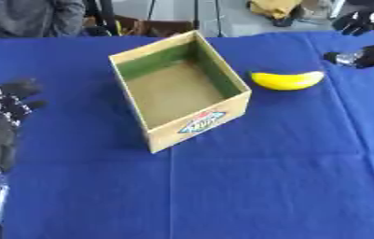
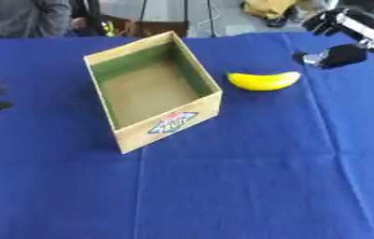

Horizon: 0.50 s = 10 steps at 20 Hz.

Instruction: Pick up objects on the table and place them in the box.

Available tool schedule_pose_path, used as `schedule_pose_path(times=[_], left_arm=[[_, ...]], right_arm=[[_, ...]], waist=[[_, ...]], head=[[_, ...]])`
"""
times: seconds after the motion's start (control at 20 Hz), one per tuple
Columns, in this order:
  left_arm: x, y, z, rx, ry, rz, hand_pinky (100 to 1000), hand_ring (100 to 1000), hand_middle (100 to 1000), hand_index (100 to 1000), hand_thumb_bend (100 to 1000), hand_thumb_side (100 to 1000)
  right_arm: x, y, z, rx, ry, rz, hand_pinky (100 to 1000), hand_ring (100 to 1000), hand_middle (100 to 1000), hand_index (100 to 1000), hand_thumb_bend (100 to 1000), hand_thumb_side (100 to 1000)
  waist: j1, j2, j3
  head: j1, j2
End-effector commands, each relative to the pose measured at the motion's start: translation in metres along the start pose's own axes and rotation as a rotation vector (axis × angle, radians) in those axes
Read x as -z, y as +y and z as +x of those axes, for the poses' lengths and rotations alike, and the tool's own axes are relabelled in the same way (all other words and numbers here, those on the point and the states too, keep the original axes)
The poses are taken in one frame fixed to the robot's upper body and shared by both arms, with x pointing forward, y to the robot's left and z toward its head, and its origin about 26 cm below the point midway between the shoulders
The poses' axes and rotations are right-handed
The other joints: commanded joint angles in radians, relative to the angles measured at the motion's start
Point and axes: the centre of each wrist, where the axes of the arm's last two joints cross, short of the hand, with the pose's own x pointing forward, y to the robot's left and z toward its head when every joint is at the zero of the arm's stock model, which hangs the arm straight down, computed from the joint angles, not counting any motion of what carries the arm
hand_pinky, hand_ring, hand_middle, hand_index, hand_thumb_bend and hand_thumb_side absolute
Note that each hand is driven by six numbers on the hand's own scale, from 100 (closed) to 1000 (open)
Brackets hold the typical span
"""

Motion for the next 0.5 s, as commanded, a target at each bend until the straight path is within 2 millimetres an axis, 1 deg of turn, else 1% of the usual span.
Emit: schedule_pose_path(times=[0.05,0.5], left_arm=[[0.006,0.003,0.008,0.029,-0.021,-0.03,742,807,743,686,433,1000],[0.009,0.001,0.009,0.025,-0.027,-0.048,742,807,743,686,431,1000]], right_arm=[[0.006,-0.003,-0.001,-0.042,0.008,0.002,807,784,757,836,417,398],[0.02,0.022,0.002,-0.017,0.008,0.051,811,778,748,832,398,406]], waist=[[0.003,-0.015,0.005],[0.008,-0.009,0.017]], head=[[-0.012,0.0],[-0.03,-0.001]])
